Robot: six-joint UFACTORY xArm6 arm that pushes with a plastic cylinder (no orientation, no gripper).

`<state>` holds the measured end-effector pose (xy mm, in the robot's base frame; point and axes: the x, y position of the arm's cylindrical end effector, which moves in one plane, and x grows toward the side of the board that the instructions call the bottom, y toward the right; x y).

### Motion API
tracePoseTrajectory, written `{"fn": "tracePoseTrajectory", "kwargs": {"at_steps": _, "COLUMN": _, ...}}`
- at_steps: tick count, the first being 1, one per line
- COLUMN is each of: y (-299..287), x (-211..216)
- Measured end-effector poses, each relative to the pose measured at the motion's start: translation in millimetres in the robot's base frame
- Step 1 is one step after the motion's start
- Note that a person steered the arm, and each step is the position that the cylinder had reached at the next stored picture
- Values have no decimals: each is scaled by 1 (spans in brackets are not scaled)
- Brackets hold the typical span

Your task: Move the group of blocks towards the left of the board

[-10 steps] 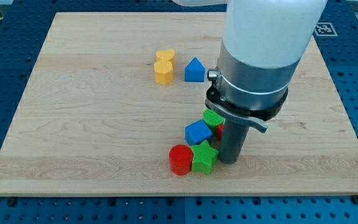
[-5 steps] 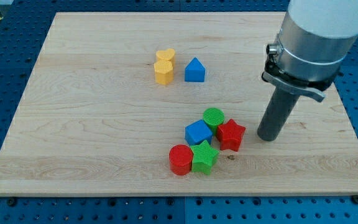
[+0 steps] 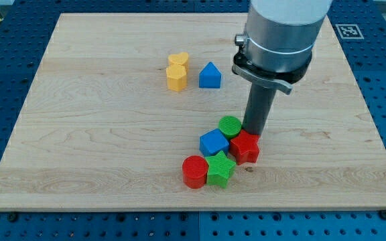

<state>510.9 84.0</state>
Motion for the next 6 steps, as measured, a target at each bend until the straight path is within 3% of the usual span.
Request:
{"fn": "tracePoseTrajectory", "kwargs": {"at_steps": 5, "y": -46, "x": -2}}
{"fn": "tracePoseTrajectory", "kwargs": {"at_steps": 6, "y": -9, "x": -17}}
